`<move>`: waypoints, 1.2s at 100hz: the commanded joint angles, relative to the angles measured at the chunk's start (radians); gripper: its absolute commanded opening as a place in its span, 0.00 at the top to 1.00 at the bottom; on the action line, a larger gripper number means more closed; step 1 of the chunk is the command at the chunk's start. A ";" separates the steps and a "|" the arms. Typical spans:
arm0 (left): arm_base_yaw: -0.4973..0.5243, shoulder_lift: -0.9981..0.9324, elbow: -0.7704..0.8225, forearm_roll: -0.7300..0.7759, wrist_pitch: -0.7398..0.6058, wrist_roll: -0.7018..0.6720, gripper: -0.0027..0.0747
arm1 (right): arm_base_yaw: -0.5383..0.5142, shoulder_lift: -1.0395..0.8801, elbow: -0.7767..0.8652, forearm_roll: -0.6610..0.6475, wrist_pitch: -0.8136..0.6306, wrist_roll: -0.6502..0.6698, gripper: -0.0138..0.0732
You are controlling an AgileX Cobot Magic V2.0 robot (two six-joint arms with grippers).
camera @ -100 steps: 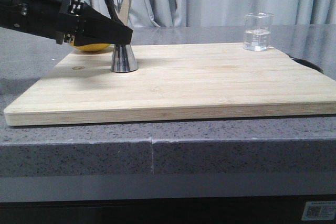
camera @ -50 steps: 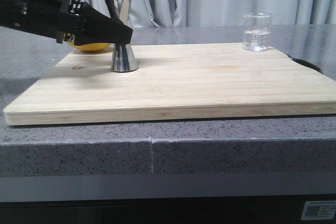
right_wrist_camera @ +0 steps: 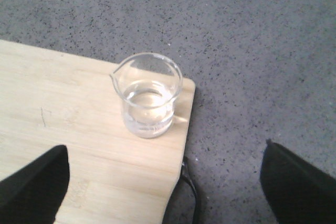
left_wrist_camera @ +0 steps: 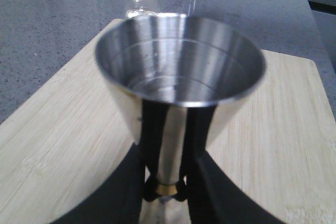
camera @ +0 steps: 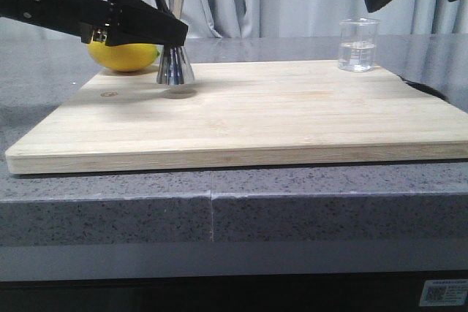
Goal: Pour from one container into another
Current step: 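Lower the right gripper over the glass beaker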
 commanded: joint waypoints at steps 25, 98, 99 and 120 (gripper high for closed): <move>-0.008 -0.043 -0.032 -0.061 0.059 -0.010 0.85 | -0.001 -0.046 0.162 -0.025 -0.264 -0.010 0.07; -0.008 -0.043 -0.032 -0.055 0.059 -0.013 0.85 | -0.001 0.066 0.422 -0.005 -1.053 0.038 0.07; -0.008 -0.043 -0.032 -0.055 0.059 -0.013 0.85 | -0.001 0.073 0.422 -0.005 -1.056 0.040 0.07; -0.008 -0.043 -0.032 -0.055 0.059 -0.015 0.85 | -0.001 0.147 0.422 -0.005 -1.163 0.050 0.07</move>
